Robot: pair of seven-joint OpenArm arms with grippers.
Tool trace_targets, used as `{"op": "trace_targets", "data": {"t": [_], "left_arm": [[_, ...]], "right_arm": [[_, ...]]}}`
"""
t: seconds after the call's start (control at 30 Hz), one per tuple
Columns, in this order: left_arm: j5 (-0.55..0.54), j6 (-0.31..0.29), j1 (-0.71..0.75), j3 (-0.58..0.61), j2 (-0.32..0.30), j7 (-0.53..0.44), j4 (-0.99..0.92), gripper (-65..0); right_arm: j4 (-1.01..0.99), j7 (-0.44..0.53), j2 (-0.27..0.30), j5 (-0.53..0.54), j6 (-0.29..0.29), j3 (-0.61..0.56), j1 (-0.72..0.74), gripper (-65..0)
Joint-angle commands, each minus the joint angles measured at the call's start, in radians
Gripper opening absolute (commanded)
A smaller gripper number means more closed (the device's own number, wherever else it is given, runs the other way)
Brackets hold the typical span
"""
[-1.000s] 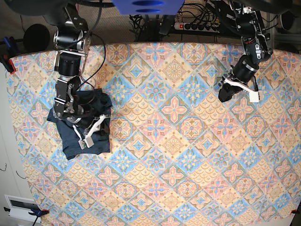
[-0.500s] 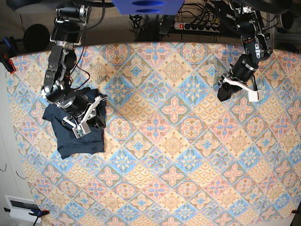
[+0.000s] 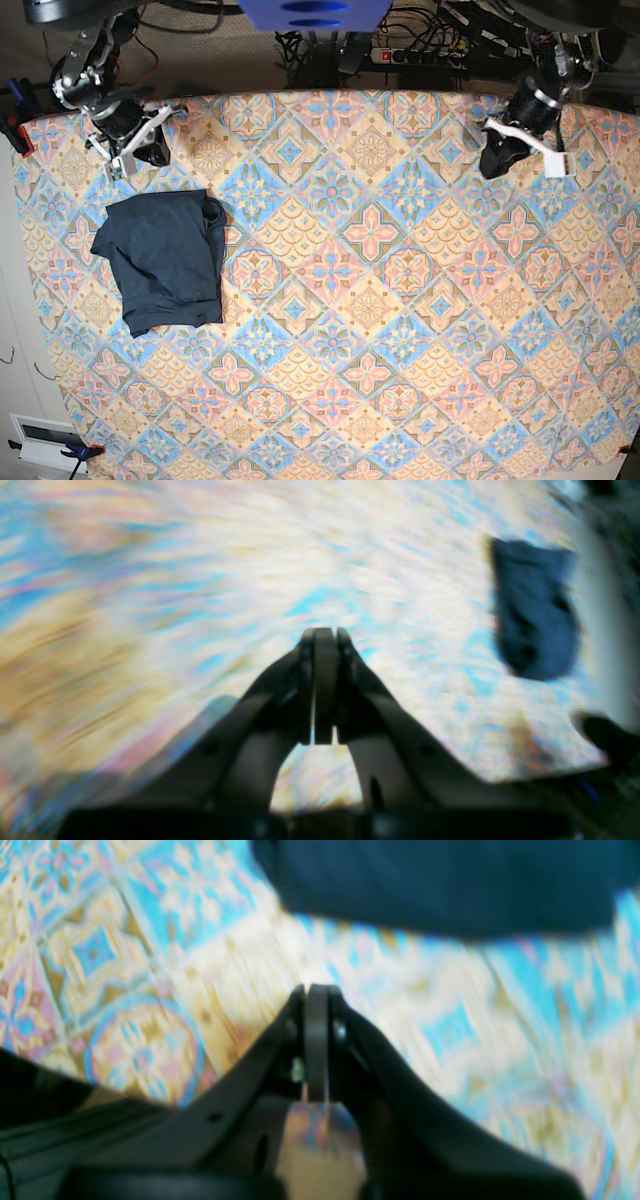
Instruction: Layout the t-shirt on the table in an organized manner, then fold the t-shirt properly
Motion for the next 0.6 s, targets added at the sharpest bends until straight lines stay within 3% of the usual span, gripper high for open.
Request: {"op": "trace_targets", "data": {"t": [0.0, 0.2, 0.43, 0.57], "left_arm": [[-0.021, -0.013, 0.031, -0.025, -0.005, -0.008, 0.019, -65.0], [-0.023, -0.013, 0.217, -0.109, -0.001, -0.010, 0.019, -65.0], [-0.015, -0.013, 0.417, -0.114, 0.002, -0.016, 0.010, -65.0], [0.080, -0.015, 0.438, -0.110, 0.075, -0.016, -0.098, -65.0]], "right_arm": [[0.019, 0.021, 0.011, 0.024, 0.003, 0.027, -0.027, -64.8], [0.009, 0.021, 0.028, -0.039, 0.003, 0.137, -0.177, -64.8], [-0.119, 0.022, 0.030, -0.063, 0.003, 0.141, -0.351, -64.9], [-0.332, 0.027, 0.033, -0.065, 0.003, 0.134, -0.372, -64.9]]}}
